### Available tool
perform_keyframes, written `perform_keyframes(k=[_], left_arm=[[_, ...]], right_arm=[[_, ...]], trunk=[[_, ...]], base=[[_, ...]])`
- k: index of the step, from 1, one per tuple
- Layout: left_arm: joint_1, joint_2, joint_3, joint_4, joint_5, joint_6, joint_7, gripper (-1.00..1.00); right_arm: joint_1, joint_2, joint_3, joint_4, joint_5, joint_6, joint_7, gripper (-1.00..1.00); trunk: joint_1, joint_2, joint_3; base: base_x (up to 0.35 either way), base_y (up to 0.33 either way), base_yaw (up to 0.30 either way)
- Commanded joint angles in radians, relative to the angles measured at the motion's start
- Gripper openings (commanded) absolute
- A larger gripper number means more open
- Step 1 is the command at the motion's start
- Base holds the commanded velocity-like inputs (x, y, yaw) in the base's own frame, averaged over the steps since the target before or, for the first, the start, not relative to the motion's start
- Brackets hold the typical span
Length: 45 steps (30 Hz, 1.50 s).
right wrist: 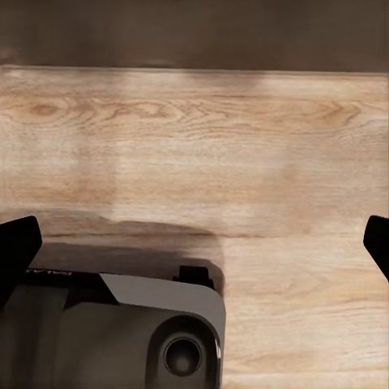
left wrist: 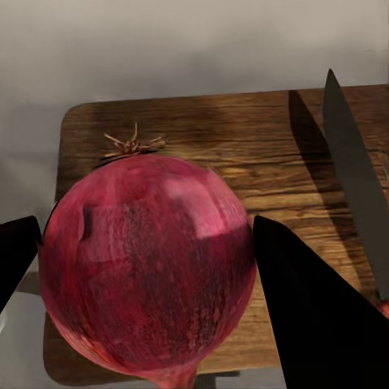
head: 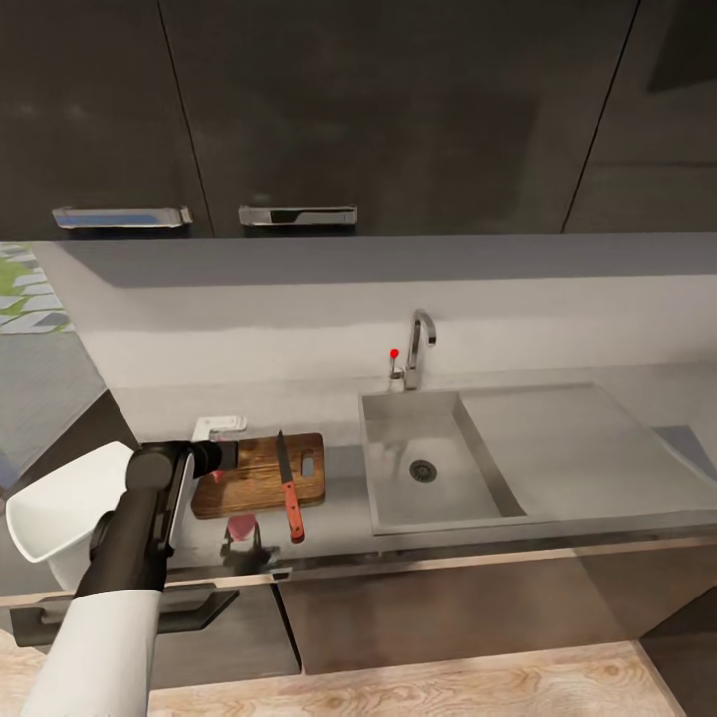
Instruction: In the kitchen, take the Vidalia onion out of the sink, dice it on the chopping board with the paring knife, put the diced onion into the bowl on the countertop, then place both the paring knife and the chopping board into the sink.
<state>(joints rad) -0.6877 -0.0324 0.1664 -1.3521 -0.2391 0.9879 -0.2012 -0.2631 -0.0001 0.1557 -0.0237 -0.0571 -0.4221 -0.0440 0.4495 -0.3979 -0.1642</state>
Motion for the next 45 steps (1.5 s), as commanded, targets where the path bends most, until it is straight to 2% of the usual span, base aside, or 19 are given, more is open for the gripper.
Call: perform_keyframes(k=[1,39,45], left_arm=[[-0.001,-0.001,0.002,0.001,-0.012,0.003,-0.012,-1.0],[-0.001,-0.003,0.001,0.083,-0.014,-0.003,-0.015,-1.0],[-0.001,-0.003,-0.025,0.079,-0.014,-0.003,-0.014,-1.0]], right_arm=[[-0.001,0.0,0.009,0.001,-0.006,-0.003,-0.004,1.0],[-0.001,0.002,0.01,0.001,-0.006,-0.003,-0.004,1.0],[-0.001,0.002,0.01,0.001,-0.006,-0.003,-0.004,1.0]], trunk=[[0.001,-0.002,-0.003],[0.001,-0.002,-0.008],[0.001,-0.002,-0.008]], base=[[0.0,0.0,0.0],[0.032,-0.012,0.0],[0.024,0.0,0.0]])
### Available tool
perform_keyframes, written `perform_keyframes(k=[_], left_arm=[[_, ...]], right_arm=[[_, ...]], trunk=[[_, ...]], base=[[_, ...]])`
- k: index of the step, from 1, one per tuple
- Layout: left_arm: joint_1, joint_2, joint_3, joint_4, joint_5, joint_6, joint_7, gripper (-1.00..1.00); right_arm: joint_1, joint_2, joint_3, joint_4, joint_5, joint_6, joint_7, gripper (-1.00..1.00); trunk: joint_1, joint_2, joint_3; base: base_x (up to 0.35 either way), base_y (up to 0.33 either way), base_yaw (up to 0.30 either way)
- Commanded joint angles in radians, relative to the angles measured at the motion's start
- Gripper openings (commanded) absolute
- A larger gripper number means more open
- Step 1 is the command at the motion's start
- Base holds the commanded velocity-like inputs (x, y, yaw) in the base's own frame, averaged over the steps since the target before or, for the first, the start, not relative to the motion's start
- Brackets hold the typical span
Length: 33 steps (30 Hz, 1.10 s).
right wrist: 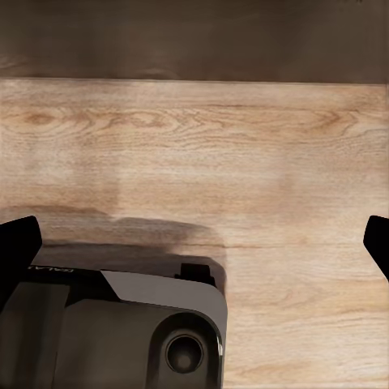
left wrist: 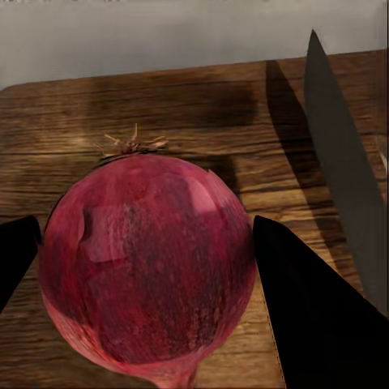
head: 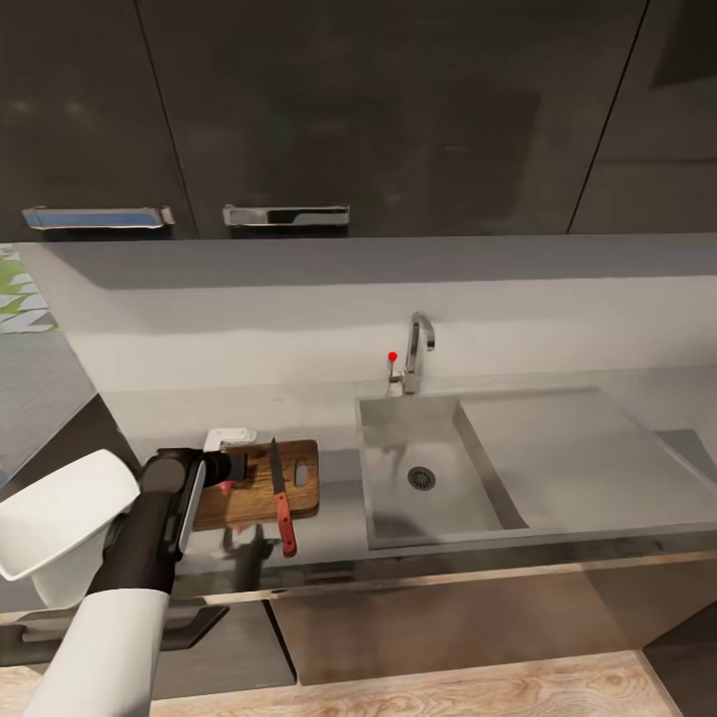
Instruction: In the kitchen, take the Vidalia onion out of the sink, dice it on the chopping board with the paring knife, put the diced onion into the bowl on the countertop, then place both the paring knife and the chopping board into the sink.
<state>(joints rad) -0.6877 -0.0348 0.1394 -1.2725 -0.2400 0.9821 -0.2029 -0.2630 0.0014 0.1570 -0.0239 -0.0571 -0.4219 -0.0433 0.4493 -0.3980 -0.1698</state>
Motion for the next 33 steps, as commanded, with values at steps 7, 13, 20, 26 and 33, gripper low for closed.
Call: perform_keyframes(k=[7,13,20,26,33], left_arm=[[-0.001,-0.002,-0.001,0.008,-0.012,0.003,-0.012,-1.0],[-0.001,-0.005,-0.001,0.014,-0.012,0.003,-0.012,-1.0],[-0.001,-0.008,-0.001,0.022,-0.012,0.003,-0.01,-1.0],[-0.001,-0.008,-0.001,0.023,-0.012,0.003,-0.01,-1.0],[-0.001,-0.008,-0.001,0.023,-0.012,0.003,-0.011,-1.0]], right_arm=[[-0.001,0.0,0.009,0.001,-0.006,-0.003,-0.004,1.0],[-0.001,0.0,0.009,0.001,-0.006,-0.003,-0.004,1.0],[-0.001,0.0,0.009,0.001,-0.006,-0.003,-0.004,1.0],[-0.001,0.0,0.009,0.001,-0.006,-0.003,-0.004,1.0],[-0.001,0.0,0.009,0.001,-0.006,-0.003,-0.004,1.0]], trunk=[[0.001,-0.002,-0.002],[0.001,-0.002,-0.002],[0.001,-0.002,-0.002],[0.001,-0.002,-0.002],[0.001,-0.002,-0.002]], base=[[0.065,-0.02,0.0],[0.006,-0.002,0.0],[0.053,-0.026,0.0],[0.124,-0.05,0.0],[0.03,-0.006,0.0]])
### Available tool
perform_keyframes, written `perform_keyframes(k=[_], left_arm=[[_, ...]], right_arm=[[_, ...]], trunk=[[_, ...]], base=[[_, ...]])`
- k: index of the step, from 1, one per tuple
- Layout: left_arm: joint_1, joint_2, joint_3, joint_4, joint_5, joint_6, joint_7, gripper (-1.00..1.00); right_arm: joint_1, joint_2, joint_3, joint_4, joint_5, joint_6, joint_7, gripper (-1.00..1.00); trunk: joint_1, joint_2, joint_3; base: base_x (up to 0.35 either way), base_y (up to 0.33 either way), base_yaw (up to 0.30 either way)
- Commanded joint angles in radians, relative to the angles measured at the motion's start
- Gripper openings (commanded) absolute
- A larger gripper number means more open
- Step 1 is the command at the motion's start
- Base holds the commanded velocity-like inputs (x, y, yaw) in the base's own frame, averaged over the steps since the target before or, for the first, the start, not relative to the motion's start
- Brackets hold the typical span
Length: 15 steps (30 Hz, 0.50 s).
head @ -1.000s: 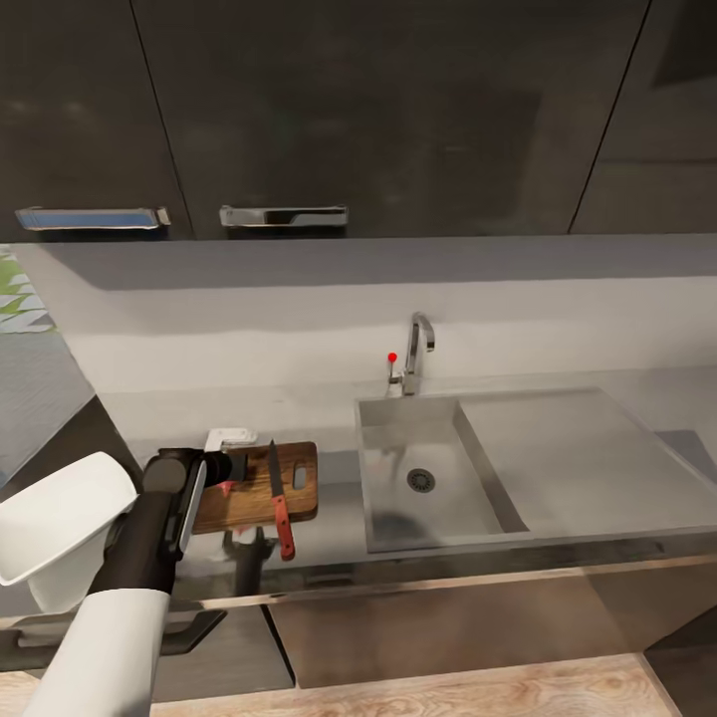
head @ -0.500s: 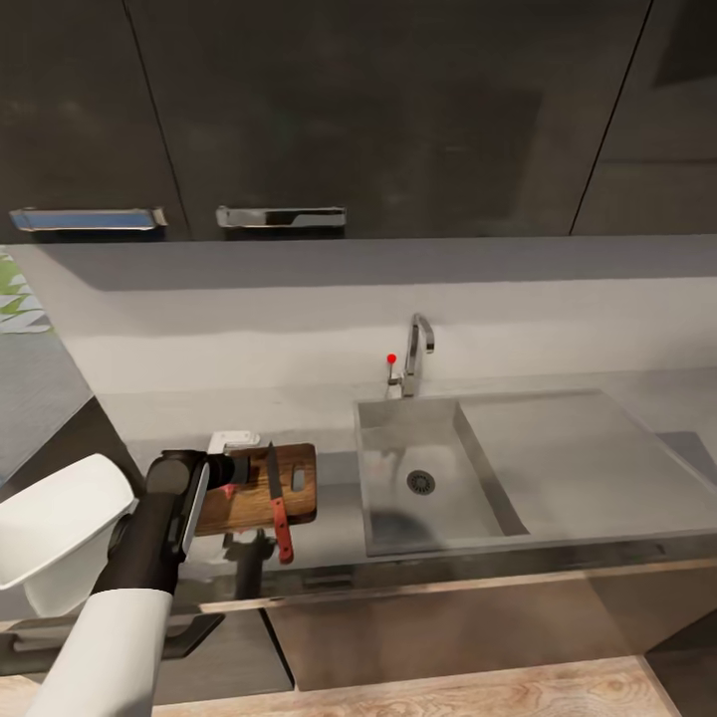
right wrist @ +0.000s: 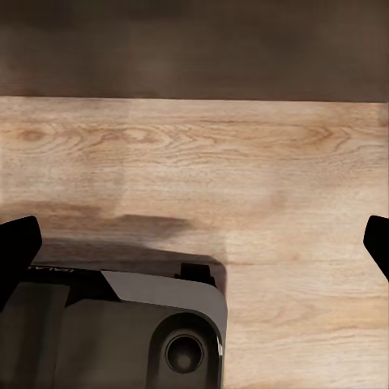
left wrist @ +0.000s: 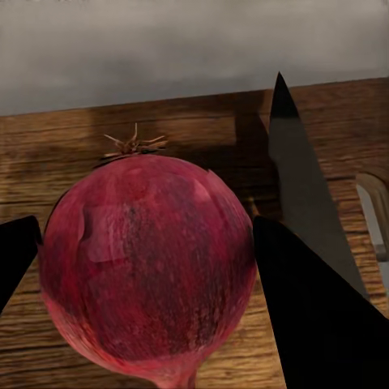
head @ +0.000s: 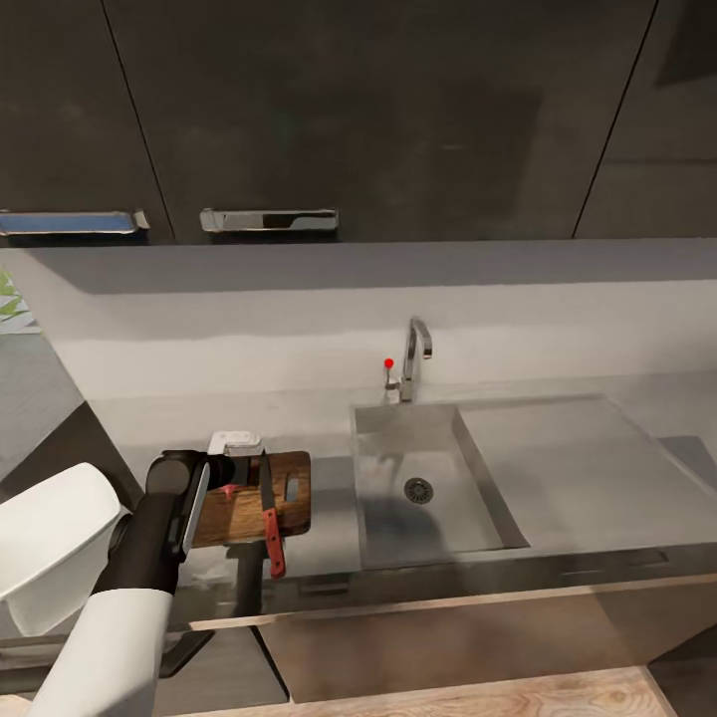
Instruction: In the kitchen, take the Vidalia onion out of the sink, dice it on the chopping board with the paring knife, put the diced onion into the bowl on the countertop, then place both the paring knife and the chopping board into the sink.
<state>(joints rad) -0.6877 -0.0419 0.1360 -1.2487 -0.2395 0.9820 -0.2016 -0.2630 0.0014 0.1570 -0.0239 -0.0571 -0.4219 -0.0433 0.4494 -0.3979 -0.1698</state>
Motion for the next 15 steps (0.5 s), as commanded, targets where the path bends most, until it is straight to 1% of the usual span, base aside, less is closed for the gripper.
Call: perform_keyframes(k=[1,15], left_arm=[[-0.001,-0.001,0.002,0.0,-0.012,0.003,-0.012,-1.0],[-0.001,-0.001,0.004,0.014,-0.014,0.002,-0.012,-1.0]], right_arm=[[-0.001,0.0,0.009,0.001,-0.006,-0.003,-0.004,1.0],[-0.001,0.0,0.009,0.001,-0.006,-0.003,-0.004,1.0]], trunk=[[0.001,-0.002,-0.002],[0.001,-0.002,-0.003]], base=[[0.007,-0.001,0.0],[0.001,0.0,0.0]])
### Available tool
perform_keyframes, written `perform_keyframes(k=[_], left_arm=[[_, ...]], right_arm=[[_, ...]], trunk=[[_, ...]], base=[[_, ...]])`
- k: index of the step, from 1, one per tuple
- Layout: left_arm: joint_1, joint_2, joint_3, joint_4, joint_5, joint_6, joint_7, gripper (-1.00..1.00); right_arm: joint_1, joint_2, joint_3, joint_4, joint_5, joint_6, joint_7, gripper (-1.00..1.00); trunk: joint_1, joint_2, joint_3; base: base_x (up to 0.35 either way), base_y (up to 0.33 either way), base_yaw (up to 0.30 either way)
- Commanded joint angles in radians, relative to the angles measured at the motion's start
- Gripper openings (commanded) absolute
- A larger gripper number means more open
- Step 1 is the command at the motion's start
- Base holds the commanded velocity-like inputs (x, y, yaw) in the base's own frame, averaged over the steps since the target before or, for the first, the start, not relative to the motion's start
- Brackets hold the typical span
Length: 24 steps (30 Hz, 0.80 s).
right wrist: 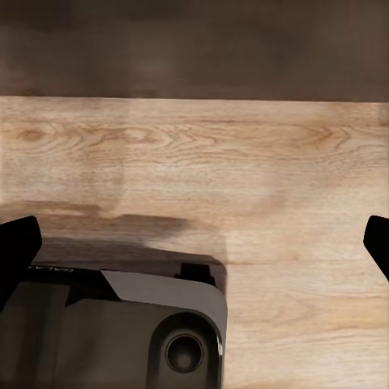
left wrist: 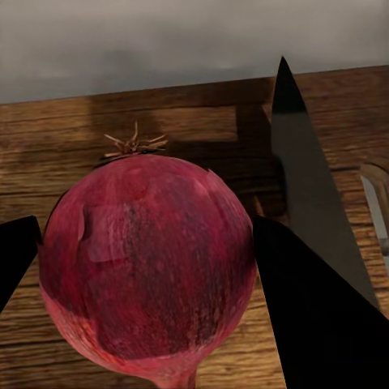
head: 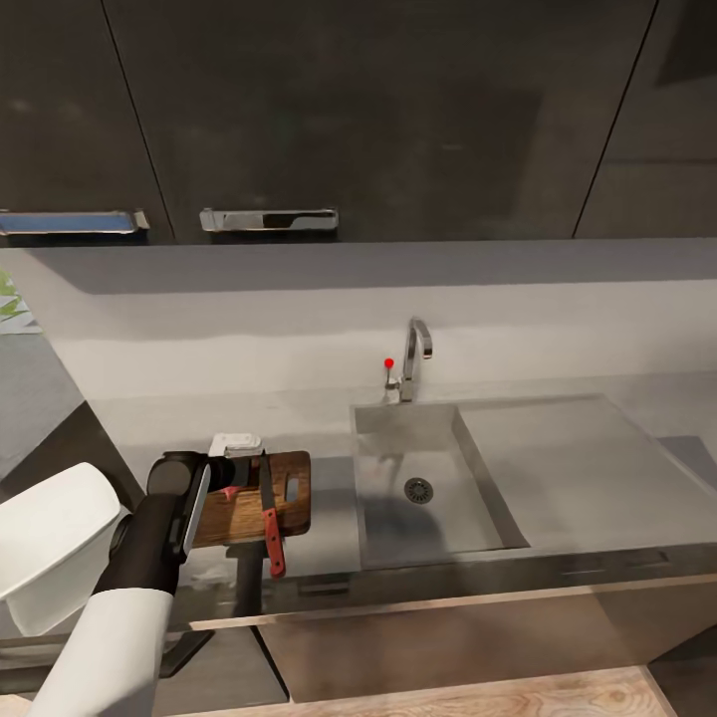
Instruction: In the kitchen, take the Vidalia onion out of the sink, dice it on the chopping board with the paring knife, put the diced onion into the bowl on the countertop, then place both the paring knife and the chopping board into the sink.
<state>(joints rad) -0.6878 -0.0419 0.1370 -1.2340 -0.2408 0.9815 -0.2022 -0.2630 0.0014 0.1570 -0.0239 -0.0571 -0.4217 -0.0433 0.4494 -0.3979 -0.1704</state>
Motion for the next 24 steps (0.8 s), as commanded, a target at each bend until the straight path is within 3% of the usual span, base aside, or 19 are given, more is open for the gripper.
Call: perform_keyframes(k=[1,24], left_arm=[[-0.001,-0.001,0.003,-0.001,-0.012,0.003,-0.012,-1.0],[-0.001,0.0,0.003,0.001,-0.011,0.002,-0.012,-1.0]], right_arm=[[-0.001,0.0,0.009,0.001,-0.006,-0.003,-0.004,1.0],[-0.001,0.0,0.009,0.001,-0.006,-0.003,-0.004,1.0]], trunk=[[0.001,-0.002,-0.002],[0.001,-0.002,-0.012]], base=[[0.0,0.0,0.0],[0.0,0.0,0.0]])
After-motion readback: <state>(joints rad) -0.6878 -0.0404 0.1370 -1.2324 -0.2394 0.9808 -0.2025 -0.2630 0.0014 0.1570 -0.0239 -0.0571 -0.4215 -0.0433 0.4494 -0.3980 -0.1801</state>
